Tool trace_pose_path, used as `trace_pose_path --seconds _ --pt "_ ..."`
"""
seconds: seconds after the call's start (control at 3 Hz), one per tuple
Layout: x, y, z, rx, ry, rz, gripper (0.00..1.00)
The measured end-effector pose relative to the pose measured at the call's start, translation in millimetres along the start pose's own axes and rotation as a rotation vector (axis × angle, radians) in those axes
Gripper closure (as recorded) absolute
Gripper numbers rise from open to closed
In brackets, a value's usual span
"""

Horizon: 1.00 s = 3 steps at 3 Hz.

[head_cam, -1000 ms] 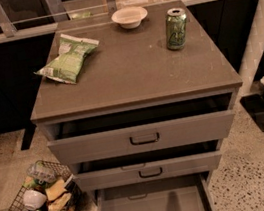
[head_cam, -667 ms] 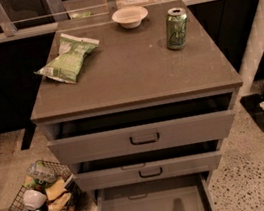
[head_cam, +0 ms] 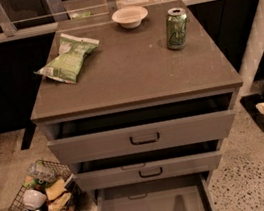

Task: Close bottom drawer

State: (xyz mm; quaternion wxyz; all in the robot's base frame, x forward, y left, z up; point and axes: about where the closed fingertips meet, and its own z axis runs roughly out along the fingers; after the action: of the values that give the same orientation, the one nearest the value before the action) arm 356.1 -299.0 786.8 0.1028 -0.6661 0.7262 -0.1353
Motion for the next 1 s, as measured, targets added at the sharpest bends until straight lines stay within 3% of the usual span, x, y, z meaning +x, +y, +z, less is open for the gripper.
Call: trace_pose_path --seconds 0.33,1.0 --pt "8.5 5.0 57.3 -0.054 -0.016 0.058 0.0" --pt "5.2 33.9 170.2 -0.107 -0.088 0.077 0.0"
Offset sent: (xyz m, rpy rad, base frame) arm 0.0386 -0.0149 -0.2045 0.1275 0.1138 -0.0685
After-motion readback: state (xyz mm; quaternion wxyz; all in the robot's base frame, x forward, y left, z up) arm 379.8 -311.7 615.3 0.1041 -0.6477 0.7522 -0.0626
